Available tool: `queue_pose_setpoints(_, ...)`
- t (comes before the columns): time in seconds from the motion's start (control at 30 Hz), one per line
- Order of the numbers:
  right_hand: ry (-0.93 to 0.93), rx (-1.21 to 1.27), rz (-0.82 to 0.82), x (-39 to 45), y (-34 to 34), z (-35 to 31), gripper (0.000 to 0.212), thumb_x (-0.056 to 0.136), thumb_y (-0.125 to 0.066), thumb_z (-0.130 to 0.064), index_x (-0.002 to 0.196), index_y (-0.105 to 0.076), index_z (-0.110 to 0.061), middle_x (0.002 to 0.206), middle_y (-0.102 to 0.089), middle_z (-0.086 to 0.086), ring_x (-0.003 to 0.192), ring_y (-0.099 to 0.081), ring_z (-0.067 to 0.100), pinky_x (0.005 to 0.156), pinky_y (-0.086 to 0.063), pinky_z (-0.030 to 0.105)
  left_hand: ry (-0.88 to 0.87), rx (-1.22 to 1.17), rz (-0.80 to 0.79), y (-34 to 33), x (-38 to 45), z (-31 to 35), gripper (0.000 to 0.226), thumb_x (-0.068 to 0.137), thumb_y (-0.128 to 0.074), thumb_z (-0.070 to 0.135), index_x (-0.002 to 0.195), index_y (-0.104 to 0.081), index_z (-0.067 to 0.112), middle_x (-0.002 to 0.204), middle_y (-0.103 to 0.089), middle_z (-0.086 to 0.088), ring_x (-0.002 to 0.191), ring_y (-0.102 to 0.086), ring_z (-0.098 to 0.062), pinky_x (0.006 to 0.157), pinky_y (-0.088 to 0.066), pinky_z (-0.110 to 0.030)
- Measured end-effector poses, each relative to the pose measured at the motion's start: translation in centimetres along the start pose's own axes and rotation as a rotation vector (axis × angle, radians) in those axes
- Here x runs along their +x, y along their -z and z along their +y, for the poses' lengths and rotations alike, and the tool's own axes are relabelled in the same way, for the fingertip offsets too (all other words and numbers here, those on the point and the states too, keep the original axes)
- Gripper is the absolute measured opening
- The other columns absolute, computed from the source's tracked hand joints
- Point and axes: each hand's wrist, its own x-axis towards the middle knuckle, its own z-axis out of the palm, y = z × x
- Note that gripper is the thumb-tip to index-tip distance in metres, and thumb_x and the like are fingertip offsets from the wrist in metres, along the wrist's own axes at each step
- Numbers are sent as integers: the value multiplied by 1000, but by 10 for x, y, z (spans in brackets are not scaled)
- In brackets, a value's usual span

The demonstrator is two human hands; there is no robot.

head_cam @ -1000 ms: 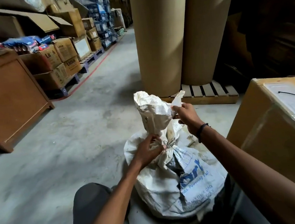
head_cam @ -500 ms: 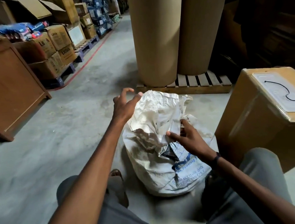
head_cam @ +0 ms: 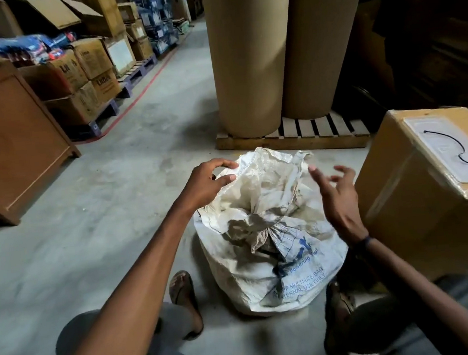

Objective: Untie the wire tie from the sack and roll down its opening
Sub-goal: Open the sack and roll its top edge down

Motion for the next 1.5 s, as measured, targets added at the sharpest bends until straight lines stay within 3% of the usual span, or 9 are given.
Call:
queue_pose_setpoints(0.2, 479, -389, -291, 91, -18, -35, 72, 91, -68, -63, 144, -46, -20, 148, -46, 5, 127, -53, 21, 98, -53, 40, -102, -40, -204, 13, 6, 17, 26, 98, -71, 22, 123, -73, 25, 128, -72, 15, 126, -61, -2, 108, -42, -26)
queue_pose_setpoints(0.4, 293, -806, -602, 138, -29, -10, 111, 83, -70, -69, 165, -15, -18, 168, -28, 15, 142, -49, 34, 115, -45, 49, -102, -40, -243, 31, 7, 14, 26, 98, -71, 20, 124, -72, 23, 130, -71, 16, 130, -59, -1, 115, -39, -30)
queue_pose_setpoints(0.63, 316, -767, -651, 127, -28, 40, 79, 94, -63, -59, 156, -37, -18, 102, -74, 13, 80, -66, 27, 76, -55, 44, -67, 181, -140, 35, 7, -7, 35, 93, -75, 40, 126, -68, 29, 130, -65, 20, 124, -60, -2, 107, -49, -39)
queue_pose_setpoints(0.77, 369, -556, -645, 121, -40, 29, 35, 100, -61, -48, 105, -67, -15, 67, -60, 4, 59, -51, 19, 61, -40, 38, 159, 607, -196, 22, 6, 4, 90, 77, -56, 87, 149, -44, 34, 157, -36, 12, 142, -40, -20, 115, -34, -46)
queue_pose_setpoints(0.83, 312, -452, -655, 123, -48, 26, 47, 100, -59, -52, 76, -54, -12, 62, -43, 0, 55, -36, 15, 60, -30, 34, 281, 792, -156, 6, -1, 15, 104, 75, -42, 96, 154, -38, 28, 165, -21, -2, 151, -20, -30, 118, -18, -58)
queue_pose_setpoints(1.03, 158, -229, -690, 125, -77, 13, 59, 97, -54, -69, 64, -30, -26, 64, -25, -1, 58, -24, 19, 58, -19, 39, 6, 847, 350, -55, -42, 44, 76, 83, -58, 77, 127, -56, 16, 134, -42, -8, 123, -44, -27, 106, -41, -44)
queue_pose_setpoints(1.2, 194, -372, -658, 127, -90, -7, 60, 103, -50, -60, 62, -30, -21, 59, -28, -1, 50, -24, 13, 52, -19, 31, 408, 499, -55, -91, -52, 30, 124, 54, -49, 104, 146, -38, 21, 148, -45, -13, 135, -47, -34, 111, -40, -54)
queue_pose_setpoints(1.3, 184, -431, -674, 132, -95, -12, 59, 102, -49, -62, 65, -39, -18, 59, -35, 0, 51, -30, 15, 53, -22, 31, 473, 350, -161, -97, -50, 16, 141, 40, -79, 90, 152, -23, 25, 150, -49, -13, 137, -50, -35, 109, -45, -54)
queue_pose_setpoints(1.5, 38, -350, -624, 144, -92, -12, 62, 95, -49, -74, 63, -35, -24, 60, -35, -5, 54, -31, 13, 54, -25, 32, 294, 292, -259, -91, -64, -16, 88, 62, -98, 30, 133, -47, 27, 94, -70, 11, 79, -67, -5, 71, -56, -25)
